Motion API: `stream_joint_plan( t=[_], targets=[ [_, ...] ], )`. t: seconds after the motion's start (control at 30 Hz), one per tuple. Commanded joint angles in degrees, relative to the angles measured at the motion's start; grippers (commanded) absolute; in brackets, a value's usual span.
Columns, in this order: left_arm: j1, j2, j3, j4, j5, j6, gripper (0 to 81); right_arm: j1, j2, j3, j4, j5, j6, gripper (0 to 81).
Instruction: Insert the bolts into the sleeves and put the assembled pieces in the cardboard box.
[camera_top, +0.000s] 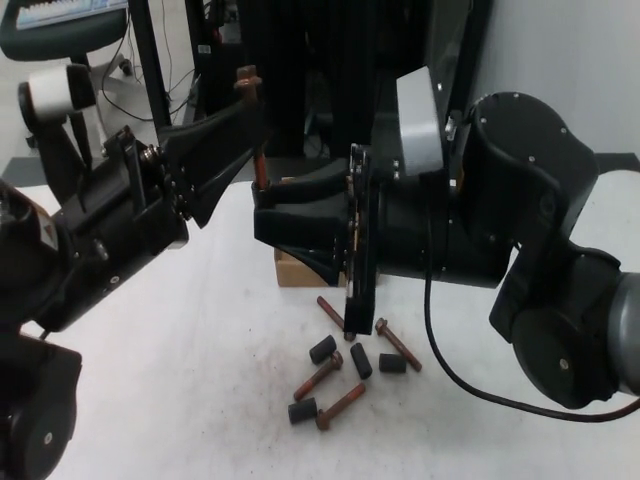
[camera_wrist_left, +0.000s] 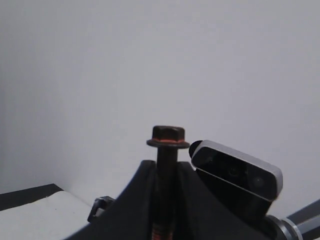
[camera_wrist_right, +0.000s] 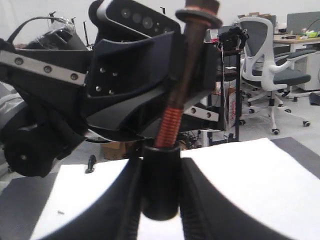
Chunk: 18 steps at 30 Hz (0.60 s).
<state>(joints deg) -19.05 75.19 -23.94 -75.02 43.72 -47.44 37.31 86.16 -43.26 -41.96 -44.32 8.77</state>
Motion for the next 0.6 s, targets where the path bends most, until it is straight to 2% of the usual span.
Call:
stream_joint_plan(
  t=[0.0,0.13,0.2,0.33,0.4,0.57],
  targets=[
    [-1.41,-0.43,-0.25,-0.6,3.17,-1.61,0.3,0.31,-0.42,-0.33,-0.73,5.93,-6.2,0.9],
    [-1.41,-0.43,-0.25,-2.09,4.07,-1.61,0.3,0.14,-0.42,-0.33,-0.73,6.74,-6.2,0.9],
    [-1.41,-0.43,-0.25,-2.39,6.57,-1.61,0.3,0.14,-0.42,-0.33,-0.73,6.74,-6.2,0.9],
    [-1.25,-0.43,0.1,-2.29,19.18,0.05,0.3,0.14,-0.42,-0.33,-0.73,6.72,-6.02,0.9],
    [-0.88,-0.43,0.39,-2.29,23.41,0.58,0.3,0.14,-0.42,-0.33,-0.73,6.61,-5.73,0.9],
    [0.51,-0.43,1.76,-1.79,22.64,4.65,0.3,0.14,-0.42,-0.33,-0.73,6.28,-5.74,0.9]
  ],
)
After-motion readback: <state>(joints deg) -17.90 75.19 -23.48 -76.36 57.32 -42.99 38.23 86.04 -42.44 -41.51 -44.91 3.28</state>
